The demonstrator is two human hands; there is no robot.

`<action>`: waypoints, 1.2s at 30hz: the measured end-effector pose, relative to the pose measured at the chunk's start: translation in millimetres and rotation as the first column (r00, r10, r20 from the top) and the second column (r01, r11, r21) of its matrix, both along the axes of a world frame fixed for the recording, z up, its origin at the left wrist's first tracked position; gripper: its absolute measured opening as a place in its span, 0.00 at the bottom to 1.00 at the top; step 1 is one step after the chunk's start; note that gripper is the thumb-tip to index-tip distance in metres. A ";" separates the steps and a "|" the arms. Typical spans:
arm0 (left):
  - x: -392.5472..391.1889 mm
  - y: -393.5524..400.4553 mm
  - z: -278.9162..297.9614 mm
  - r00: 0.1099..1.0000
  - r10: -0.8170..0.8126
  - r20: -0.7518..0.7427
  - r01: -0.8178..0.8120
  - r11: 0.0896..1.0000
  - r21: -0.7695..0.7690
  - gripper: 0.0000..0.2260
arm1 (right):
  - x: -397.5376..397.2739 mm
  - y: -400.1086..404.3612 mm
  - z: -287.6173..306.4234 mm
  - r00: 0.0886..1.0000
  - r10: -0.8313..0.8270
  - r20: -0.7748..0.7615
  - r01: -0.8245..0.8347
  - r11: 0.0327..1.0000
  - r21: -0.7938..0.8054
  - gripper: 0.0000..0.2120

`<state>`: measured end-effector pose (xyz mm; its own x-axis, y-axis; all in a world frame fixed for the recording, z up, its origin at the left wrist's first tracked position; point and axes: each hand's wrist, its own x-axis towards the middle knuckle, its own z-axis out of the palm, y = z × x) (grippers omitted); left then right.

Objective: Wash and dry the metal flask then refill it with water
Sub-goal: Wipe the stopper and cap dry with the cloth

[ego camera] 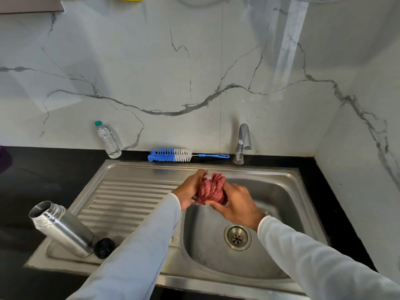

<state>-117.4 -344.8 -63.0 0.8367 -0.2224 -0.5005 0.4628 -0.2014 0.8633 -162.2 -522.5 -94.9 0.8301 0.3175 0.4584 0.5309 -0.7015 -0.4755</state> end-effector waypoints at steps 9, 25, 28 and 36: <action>13.7 19.1 18.9 0.962 -0.271 0.011 0.270 0.961 0.054 0.29 | 2.9 1.3 -3.7 0.986 0.037 0.160 -0.040 0.999 0.016 0.14; -0.3 8.2 17.1 0.939 -0.211 -0.270 0.231 0.972 0.043 0.28 | 2.7 -6.9 20.1 0.993 0.090 -0.081 -0.092 0.996 -0.021 0.22; -0.5 8.1 26.4 0.920 -0.328 -0.216 0.353 0.931 0.089 0.34 | 3.6 -10.0 23.1 0.979 0.097 -0.178 -0.081 0.992 0.094 0.20; -13.3 -11.3 1.7 0.920 -0.042 0.389 0.001 0.995 0.105 0.30 | -2.8 -14.2 42.9 0.667 0.506 -0.547 0.086 0.677 0.731 0.10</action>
<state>-130.7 -356.0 -61.3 0.9656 -0.2079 -0.1560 0.0882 -0.3025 0.9491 -165.0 -536.7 -52.0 0.9203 0.3897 -0.0353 -0.0586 0.0479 -0.9971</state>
